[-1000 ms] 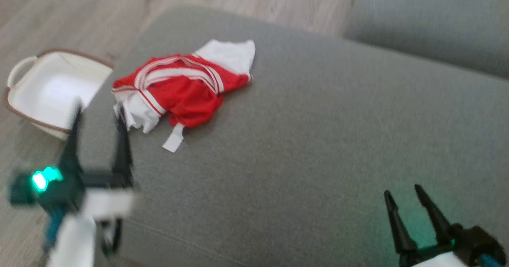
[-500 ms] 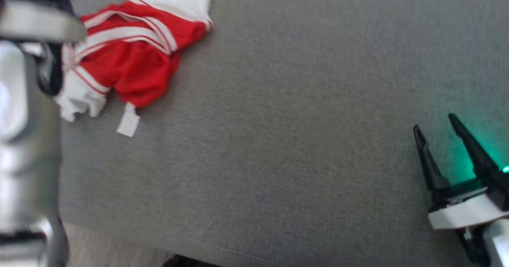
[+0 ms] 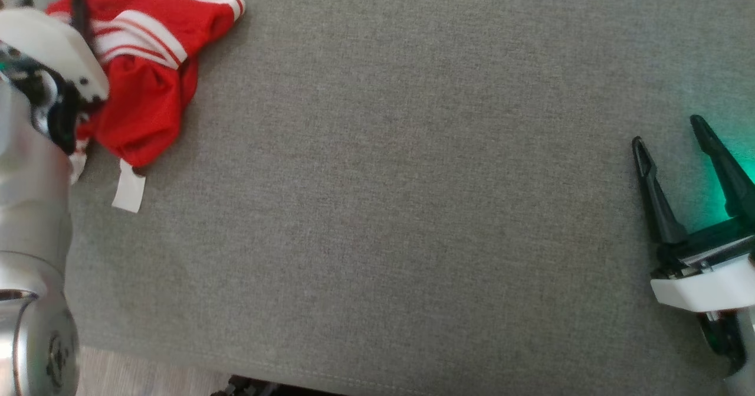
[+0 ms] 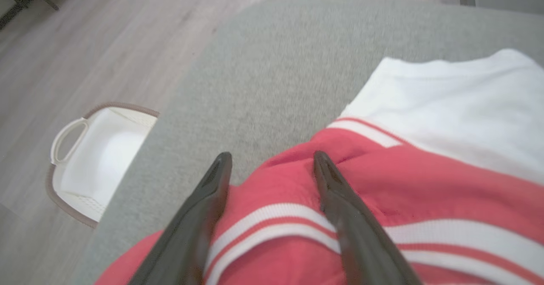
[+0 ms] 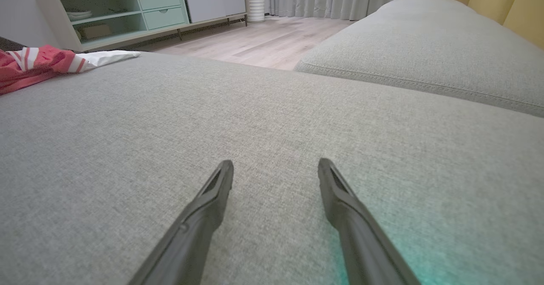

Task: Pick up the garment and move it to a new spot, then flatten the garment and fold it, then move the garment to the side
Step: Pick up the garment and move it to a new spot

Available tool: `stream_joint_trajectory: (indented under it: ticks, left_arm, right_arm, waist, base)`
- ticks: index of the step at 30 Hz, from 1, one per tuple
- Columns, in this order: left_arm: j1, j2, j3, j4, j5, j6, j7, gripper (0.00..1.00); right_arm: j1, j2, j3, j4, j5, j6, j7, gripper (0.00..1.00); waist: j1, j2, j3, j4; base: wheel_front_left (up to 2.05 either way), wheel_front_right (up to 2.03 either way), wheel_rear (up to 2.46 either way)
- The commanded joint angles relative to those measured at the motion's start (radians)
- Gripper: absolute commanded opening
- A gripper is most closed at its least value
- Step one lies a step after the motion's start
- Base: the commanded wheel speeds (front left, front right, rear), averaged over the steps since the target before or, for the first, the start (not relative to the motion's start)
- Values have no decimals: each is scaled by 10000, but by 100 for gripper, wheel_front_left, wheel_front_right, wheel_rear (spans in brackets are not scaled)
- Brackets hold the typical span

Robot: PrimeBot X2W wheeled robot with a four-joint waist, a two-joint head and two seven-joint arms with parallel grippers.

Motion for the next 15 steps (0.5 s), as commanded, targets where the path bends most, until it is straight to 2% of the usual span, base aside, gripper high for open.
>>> stream_joint_trajectory:
  ticks: [1, 4, 5, 6, 8, 12, 15]
  left_arm:
    - [-280, 599, 145, -44, -147, -28, 113, 100]
    - [-216, 492, 11, 406, -308, -49, 378, 100]
    - [-191, 437, -12, 482, -393, -53, 406, 42]
    - [-156, 344, -29, 540, -529, -55, 456, 0]
    - [-109, 201, -73, 577, -807, -57, 452, 0]
    - [-177, 270, -381, 299, -1033, -59, -289, 0]
    - [-391, 316, -903, -29, -1275, -59, -745, 0]
  right_arm:
    - [101, -167, 101, 210, -133, -9, 28, 100]
    - [63, -145, 105, 200, -213, -9, 29, 100]
    - [39, -143, 106, 201, -227, -9, 34, 100]
    - [9, -153, 109, 207, -236, -9, 36, 100]
    - [-51, -181, 93, 237, -316, -9, 43, 100]
    - [-127, -105, 59, 356, -410, -9, 59, 100]
    - [-127, 106, 95, 635, -451, -9, 47, 100]
  waist:
    - [0, 0, 87, 28]
    - [0, 0, 172, 69]
    - [0, 0, 190, 85]
    - [0, 0, 199, 101]
    - [0, 0, 179, 133]
    - [0, 0, -46, 175]
    - [0, 0, -656, 92]
  base:
    - [0, 0, 0]
    - [0, 0, 0]
    - [0, 0, 0]
    - [0, 0, 0]
    - [0, 0, 0]
    - [0, 0, 0]
    - [0, 0, 0]
